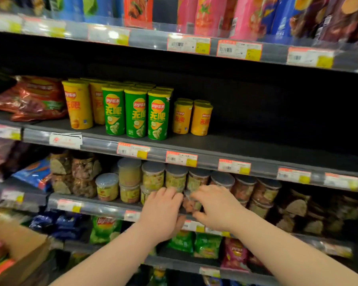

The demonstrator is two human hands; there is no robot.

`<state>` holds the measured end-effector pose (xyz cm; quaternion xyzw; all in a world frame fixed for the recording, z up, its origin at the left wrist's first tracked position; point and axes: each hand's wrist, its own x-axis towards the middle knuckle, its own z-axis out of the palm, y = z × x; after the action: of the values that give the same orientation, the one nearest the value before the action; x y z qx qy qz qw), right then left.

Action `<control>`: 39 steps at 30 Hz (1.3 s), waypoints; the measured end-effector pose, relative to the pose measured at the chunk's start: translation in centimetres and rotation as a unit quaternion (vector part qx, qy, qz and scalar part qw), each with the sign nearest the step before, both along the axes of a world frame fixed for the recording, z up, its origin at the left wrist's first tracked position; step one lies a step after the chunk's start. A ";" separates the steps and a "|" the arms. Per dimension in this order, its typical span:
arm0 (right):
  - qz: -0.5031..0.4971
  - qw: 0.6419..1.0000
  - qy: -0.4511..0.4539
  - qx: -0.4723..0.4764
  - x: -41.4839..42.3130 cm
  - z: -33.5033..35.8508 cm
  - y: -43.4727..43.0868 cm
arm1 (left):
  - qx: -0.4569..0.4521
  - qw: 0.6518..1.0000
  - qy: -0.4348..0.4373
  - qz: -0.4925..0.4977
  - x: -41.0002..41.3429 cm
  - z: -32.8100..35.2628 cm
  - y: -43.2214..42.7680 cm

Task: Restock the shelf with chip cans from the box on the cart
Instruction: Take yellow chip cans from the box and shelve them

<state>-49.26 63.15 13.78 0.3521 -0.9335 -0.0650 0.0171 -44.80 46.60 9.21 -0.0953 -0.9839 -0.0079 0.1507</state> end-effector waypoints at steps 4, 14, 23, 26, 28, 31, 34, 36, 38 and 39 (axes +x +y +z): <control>0.019 0.999 -0.048 0.016 3.6 -2.3 0.7 | 0.003 0.995 -0.094 0.041 5.4 -1.8 1.3; 0.127 0.984 -0.122 0.031 12.2 -6.9 -2.4 | 0.002 0.967 -0.189 0.171 18.4 -5.2 -0.3; 0.176 0.972 -0.136 0.070 16.9 -8.7 -7.4 | 0.035 0.949 -0.225 0.220 24.0 -7.0 -3.9; 0.186 0.969 -0.148 0.074 17.7 -9.3 -10.7 | 0.043 0.944 -0.226 0.235 25.8 -7.3 -6.7; 0.189 0.966 -0.157 0.077 18.5 -9.6 -13.5 | 0.051 0.939 -0.232 0.250 27.2 -7.7 -9.2; 0.209 0.960 -0.169 0.081 19.9 -9.9 -18.2 | 0.056 0.927 -0.244 0.280 29.3 -7.8 -13.6; 0.232 0.953 -0.176 0.088 21.3 -10.1 -23.2 | 0.066 0.915 -0.249 0.312 31.1 -7.9 -18.0; 0.242 0.949 -0.177 0.093 22.1 -10.3 -26.6 | 0.073 0.909 -0.249 0.326 32.2 -8.0 -20.8; 0.250 0.947 -0.180 0.094 22.9 -10.6 -29.8 | 0.075 0.904 -0.253 0.336 33.3 -8.0 -23.5; 0.254 0.945 -0.183 0.095 23.4 -10.9 -31.4 | 0.075 0.902 -0.253 0.342 34.0 -8.1 -24.9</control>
<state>-25.91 31.79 2.87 0.5836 -0.7896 -0.0809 -0.1714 -10.85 21.69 1.14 0.2636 -0.9576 -0.0539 -0.1032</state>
